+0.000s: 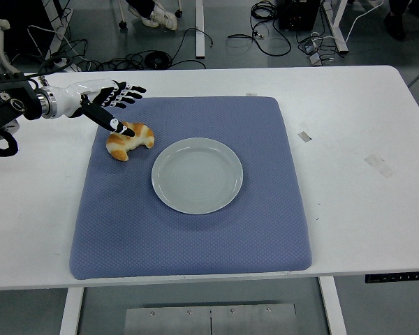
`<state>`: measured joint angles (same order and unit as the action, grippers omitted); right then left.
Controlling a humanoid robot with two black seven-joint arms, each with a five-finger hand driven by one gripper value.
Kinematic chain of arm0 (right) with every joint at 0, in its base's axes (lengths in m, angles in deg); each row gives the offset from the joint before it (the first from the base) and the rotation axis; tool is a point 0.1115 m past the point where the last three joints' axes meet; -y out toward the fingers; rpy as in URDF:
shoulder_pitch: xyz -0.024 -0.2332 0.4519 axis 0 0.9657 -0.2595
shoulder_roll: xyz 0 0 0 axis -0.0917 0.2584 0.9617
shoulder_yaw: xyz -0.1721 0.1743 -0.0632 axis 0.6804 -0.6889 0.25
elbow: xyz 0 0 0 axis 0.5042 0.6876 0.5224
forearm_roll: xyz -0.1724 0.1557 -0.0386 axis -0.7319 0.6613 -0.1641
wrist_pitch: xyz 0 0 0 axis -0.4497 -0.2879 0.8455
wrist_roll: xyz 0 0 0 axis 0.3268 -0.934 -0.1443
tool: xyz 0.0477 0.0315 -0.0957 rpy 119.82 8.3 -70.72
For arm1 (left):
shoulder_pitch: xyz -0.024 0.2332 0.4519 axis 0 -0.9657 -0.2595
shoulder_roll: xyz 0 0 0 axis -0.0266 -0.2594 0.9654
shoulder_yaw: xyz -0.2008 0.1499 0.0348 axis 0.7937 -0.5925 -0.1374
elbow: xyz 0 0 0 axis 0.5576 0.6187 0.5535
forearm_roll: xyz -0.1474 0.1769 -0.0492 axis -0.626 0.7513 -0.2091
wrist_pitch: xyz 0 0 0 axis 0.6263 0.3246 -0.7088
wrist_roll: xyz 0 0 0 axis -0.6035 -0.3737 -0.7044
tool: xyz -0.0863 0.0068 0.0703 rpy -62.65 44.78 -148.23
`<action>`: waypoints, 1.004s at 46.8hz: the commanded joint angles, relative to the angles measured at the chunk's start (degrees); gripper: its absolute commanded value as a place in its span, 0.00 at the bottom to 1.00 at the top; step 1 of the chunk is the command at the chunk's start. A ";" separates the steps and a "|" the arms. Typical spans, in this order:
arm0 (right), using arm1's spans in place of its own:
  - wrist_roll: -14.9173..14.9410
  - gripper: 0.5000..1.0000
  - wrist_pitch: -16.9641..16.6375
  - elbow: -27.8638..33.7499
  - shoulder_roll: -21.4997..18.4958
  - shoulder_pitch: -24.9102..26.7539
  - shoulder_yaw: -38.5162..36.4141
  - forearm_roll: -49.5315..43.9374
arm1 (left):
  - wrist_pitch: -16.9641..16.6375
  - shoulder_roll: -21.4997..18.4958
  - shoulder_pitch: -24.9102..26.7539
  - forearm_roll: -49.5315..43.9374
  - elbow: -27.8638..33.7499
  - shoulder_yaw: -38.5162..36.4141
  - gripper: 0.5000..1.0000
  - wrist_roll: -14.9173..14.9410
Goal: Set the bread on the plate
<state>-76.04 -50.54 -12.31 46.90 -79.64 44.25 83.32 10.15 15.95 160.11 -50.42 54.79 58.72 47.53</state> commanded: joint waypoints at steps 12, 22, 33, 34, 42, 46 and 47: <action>0.00 1.00 -0.09 -0.06 0.00 0.00 0.00 0.00 | 0.40 -1.19 -0.08 3.68 -0.08 -0.04 0.94 0.01; 0.00 1.00 -0.09 -0.06 0.00 0.00 0.00 0.00 | 0.40 -1.19 -1.14 5.53 -0.08 0.05 0.94 0.01; 0.00 1.00 0.00 0.02 0.00 0.09 0.00 0.00 | 0.14 -0.66 -2.02 5.27 -0.08 0.31 0.94 0.01; 0.00 1.00 0.00 0.02 0.00 0.09 0.00 0.00 | 0.14 -0.66 -2.02 5.27 -0.08 0.31 0.94 0.01; 0.00 1.00 0.00 0.11 0.00 0.09 0.09 0.00 | -0.12 -0.57 -2.28 5.18 -0.08 0.31 0.90 0.01; 0.00 1.00 0.00 0.11 0.00 0.09 0.00 0.00 | -0.13 -0.57 -2.46 5.27 -0.08 0.31 0.87 0.01; 0.00 1.00 -0.09 0.11 0.00 0.09 0.00 0.00 | -0.13 -0.57 -2.55 5.18 -0.08 0.31 0.86 0.01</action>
<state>-76.04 -50.57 -12.20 46.90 -79.55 44.32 83.32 10.03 15.38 157.67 -45.24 54.71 59.05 47.54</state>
